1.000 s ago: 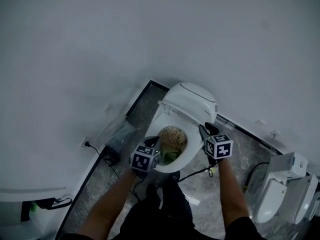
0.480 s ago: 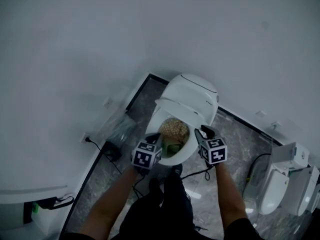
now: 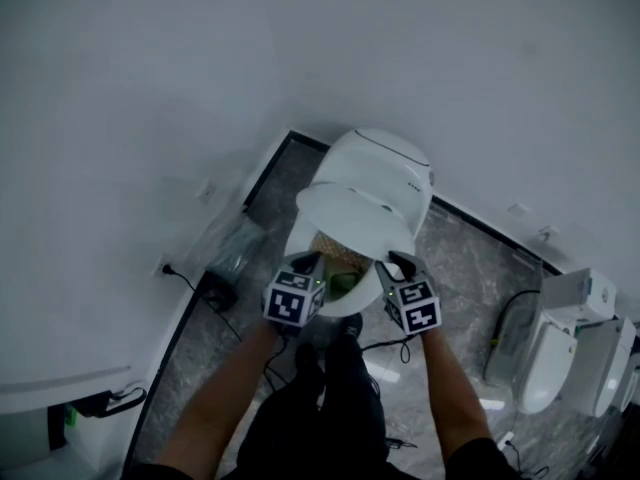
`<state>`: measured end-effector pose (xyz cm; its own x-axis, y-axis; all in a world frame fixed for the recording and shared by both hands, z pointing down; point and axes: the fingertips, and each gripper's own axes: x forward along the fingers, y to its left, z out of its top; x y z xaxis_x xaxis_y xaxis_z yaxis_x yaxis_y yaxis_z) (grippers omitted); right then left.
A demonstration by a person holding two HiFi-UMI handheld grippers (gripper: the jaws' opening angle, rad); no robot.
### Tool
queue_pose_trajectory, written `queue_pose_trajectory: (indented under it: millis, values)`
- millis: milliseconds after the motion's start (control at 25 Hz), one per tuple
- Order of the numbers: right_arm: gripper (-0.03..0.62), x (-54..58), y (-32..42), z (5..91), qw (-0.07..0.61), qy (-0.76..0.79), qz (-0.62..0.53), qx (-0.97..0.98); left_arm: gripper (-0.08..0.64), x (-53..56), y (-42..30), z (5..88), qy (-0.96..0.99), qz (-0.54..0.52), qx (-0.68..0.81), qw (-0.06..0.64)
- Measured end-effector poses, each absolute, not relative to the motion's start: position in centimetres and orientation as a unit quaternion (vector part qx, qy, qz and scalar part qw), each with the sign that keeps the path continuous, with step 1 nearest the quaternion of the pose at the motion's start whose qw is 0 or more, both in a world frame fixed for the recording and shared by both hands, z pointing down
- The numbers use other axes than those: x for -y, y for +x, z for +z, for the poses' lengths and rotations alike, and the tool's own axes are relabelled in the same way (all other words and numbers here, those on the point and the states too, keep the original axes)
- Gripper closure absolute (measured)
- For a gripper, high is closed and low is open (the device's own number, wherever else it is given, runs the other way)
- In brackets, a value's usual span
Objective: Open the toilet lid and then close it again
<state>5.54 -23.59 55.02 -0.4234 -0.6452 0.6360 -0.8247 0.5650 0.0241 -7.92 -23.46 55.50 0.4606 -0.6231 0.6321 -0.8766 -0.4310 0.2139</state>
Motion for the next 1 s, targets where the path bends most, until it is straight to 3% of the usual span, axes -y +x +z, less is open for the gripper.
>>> queue_pose_trajectory:
  millis: [680,1000]
  values:
    - [0.457,19.3,3.3,58.2,0.342,0.383,0.130,0.849,0.554,21.5,-9.1,59.3,0.797,0.247,0.468,0.293]
    - [0.451,17.5,2.6,60.3,0.366,0.346,0.148,0.851,0.554,22.3,-11.0,57.8,0.798,0.231,0.487,0.269]
